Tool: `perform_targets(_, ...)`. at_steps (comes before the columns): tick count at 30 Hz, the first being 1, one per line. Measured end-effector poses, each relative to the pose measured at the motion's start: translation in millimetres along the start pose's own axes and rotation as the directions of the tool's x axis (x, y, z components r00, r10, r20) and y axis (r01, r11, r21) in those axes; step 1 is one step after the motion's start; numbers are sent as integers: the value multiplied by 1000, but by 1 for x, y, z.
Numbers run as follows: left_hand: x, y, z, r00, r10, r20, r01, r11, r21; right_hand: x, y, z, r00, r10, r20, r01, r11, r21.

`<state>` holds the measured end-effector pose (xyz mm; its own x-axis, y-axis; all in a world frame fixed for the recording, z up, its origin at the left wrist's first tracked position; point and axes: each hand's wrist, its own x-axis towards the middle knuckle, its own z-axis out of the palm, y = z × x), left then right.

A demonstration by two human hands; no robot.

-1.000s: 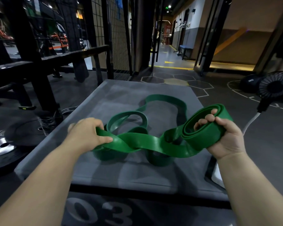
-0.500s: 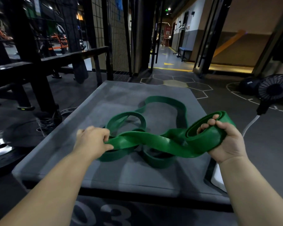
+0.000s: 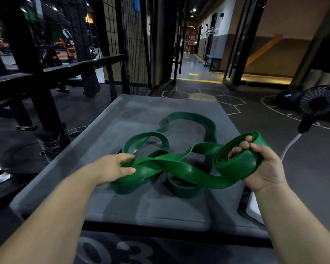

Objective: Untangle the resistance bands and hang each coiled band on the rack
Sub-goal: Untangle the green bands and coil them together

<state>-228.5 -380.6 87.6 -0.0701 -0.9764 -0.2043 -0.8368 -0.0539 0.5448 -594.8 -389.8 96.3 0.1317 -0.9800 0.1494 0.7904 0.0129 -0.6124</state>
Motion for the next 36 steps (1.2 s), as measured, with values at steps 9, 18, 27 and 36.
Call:
perform_targets(9,-7,21,6,732,186,-655,-81,979,187,3,-4,-1,998,-61,-21,62,996,66)
perform_targets(18,-15,14,12,607,190,-771,-287,958,10,5,-2,4,995,-95,-18,96,987,131)
perform_targets(27,-33,10,-4,968,226,105,-242,952,185,0,-5,3,996,-93,16,90,989,117)
perform_targets(36,-29,29,12,982,91,-164,-28,937,349,-7,-8,4,996,-67,59,57,988,146)
